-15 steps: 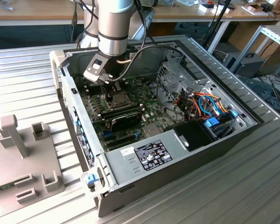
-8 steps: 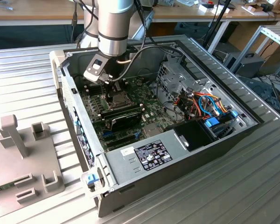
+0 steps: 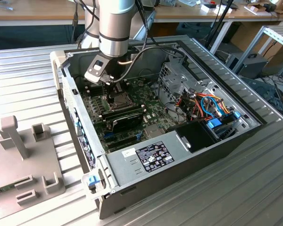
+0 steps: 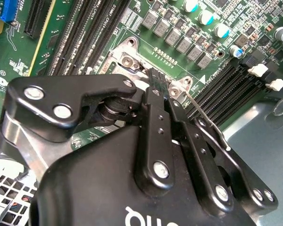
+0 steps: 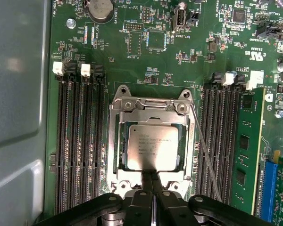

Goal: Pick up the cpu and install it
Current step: 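Close the cpu cover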

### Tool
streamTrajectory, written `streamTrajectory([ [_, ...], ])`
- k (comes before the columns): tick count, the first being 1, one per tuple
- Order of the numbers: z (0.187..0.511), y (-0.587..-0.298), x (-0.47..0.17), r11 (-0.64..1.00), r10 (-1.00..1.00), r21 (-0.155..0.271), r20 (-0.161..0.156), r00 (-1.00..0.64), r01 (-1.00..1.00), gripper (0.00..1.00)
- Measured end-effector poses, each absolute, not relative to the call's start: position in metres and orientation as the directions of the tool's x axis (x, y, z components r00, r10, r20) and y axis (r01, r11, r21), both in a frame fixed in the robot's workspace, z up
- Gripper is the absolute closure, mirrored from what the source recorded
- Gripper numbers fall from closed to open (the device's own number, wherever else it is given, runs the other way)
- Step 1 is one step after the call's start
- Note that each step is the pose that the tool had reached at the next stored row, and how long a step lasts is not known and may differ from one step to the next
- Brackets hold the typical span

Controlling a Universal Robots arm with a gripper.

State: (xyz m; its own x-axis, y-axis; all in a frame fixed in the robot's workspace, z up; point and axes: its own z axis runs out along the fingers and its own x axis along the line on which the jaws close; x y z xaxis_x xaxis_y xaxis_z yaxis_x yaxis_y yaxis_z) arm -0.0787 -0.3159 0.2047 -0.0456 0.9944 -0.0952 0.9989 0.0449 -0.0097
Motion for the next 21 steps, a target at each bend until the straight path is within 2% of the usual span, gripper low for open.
streamTrajectory([
  [11, 0.205, -0.316, -0.079, 0.045, 0.994, -0.009, -0.095, -0.046, 0.999, 0.89],
  [16, 0.219, -0.316, -0.079, 0.045, 0.994, -0.01, -0.098, -0.046, 0.999, 0.89],
  [21, 0.219, -0.316, -0.08, 0.045, 0.994, -0.009, -0.099, -0.045, 0.999, 0.89],
])
